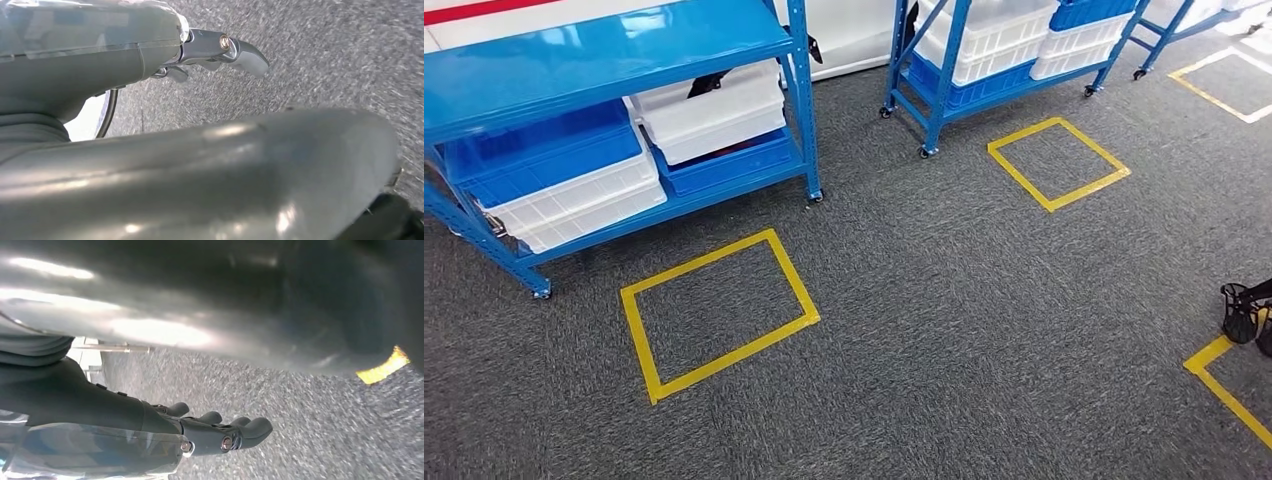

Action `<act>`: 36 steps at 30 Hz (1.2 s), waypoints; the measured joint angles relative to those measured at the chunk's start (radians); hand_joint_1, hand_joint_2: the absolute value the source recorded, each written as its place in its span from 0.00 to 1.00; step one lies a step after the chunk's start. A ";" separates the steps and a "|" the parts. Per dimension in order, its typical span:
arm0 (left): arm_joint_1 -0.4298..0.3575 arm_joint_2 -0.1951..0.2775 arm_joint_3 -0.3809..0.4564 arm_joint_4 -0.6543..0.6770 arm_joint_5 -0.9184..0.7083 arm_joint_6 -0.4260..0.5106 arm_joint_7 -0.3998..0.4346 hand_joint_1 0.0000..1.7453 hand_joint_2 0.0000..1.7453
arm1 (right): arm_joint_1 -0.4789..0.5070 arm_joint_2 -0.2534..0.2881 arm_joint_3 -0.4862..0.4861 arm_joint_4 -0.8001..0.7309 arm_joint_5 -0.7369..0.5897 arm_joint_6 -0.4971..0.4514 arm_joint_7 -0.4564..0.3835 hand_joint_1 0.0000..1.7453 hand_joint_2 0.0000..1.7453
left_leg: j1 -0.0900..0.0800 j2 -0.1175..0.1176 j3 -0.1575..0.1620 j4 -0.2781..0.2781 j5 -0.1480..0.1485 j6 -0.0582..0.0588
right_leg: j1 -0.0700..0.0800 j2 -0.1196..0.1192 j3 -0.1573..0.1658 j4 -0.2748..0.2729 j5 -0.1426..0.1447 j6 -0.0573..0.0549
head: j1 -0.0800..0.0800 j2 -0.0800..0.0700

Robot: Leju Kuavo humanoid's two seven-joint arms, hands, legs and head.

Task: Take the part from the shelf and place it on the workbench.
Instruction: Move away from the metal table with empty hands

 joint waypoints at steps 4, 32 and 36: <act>0.001 -0.001 0.003 0.000 0.008 0.004 -0.002 0.00 0.00 | -0.005 0.002 0.000 0.000 0.009 0.000 -0.001 0.00 0.00 | 0.011 -0.038 0.004 -0.015 0.014 0.023 | -0.007 0.063 -0.027 0.078 -0.058 0.021 | 0.000 0.000; -0.002 -0.001 0.020 0.000 0.010 0.021 -0.007 0.00 0.00 | -0.001 -0.002 0.000 0.003 0.021 -0.002 -0.011 0.00 0.00 | 0.004 -0.014 -0.004 0.000 0.008 0.005 | -0.004 -0.002 0.009 -0.001 -0.007 0.011 | 0.000 0.000; -0.003 -0.001 0.020 0.000 0.004 0.021 -0.005 0.00 0.00 | 0.001 -0.002 0.000 0.003 0.020 -0.006 -0.015 0.00 0.00 | 0.011 -0.047 -0.005 -0.008 0.018 0.025 | -0.012 0.091 -0.058 0.148 -0.098 0.030 | 0.000 0.000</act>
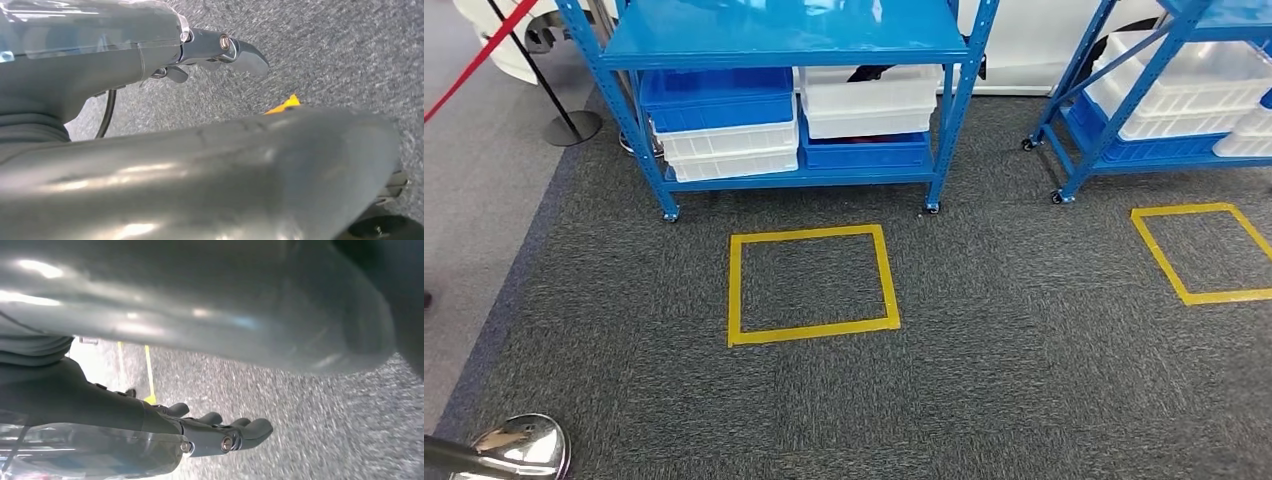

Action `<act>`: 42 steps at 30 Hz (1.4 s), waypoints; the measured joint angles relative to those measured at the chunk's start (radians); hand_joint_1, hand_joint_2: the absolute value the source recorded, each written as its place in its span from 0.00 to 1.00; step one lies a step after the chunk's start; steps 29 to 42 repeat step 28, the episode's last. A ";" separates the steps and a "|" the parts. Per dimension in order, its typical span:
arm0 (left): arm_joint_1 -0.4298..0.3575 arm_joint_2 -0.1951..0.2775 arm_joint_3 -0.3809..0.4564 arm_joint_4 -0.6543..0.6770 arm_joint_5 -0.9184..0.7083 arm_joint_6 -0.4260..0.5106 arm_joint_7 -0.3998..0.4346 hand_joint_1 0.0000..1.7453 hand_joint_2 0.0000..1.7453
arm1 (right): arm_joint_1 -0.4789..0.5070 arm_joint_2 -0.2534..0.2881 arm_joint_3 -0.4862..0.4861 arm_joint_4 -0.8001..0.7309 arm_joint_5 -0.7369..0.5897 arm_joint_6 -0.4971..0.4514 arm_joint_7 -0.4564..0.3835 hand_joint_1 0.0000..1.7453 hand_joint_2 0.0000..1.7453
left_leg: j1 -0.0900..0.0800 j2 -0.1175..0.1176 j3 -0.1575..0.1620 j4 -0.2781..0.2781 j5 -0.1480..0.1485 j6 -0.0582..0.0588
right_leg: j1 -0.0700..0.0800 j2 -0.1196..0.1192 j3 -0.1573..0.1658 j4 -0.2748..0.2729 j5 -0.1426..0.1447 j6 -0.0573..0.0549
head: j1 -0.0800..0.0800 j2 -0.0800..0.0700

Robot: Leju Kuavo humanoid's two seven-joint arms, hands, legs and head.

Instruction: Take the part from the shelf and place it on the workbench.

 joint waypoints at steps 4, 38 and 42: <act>0.002 0.000 0.000 0.000 0.000 0.002 0.000 0.00 0.00 | 0.004 -0.002 -0.002 0.000 -0.007 -0.006 -0.025 0.00 0.00 | -0.002 -0.028 -0.002 0.004 0.000 0.003 | 0.000 0.017 -0.077 0.130 -0.011 0.000 | 0.000 0.000; 0.005 0.002 0.023 0.000 0.018 0.004 0.023 0.00 0.00 | 0.006 0.006 -0.028 0.000 -0.015 -0.014 -0.108 0.00 0.00 | 0.006 -0.044 0.017 -0.040 0.028 -0.005 | 0.008 0.029 0.031 -0.129 0.095 -0.016 | 0.000 0.000; 0.005 0.002 0.023 0.000 0.018 0.004 0.023 0.00 0.00 | 0.006 0.006 -0.028 0.000 -0.015 -0.014 -0.108 0.00 0.00 | 0.006 -0.044 0.017 -0.040 0.028 -0.005 | 0.008 0.029 0.031 -0.129 0.095 -0.016 | 0.000 0.000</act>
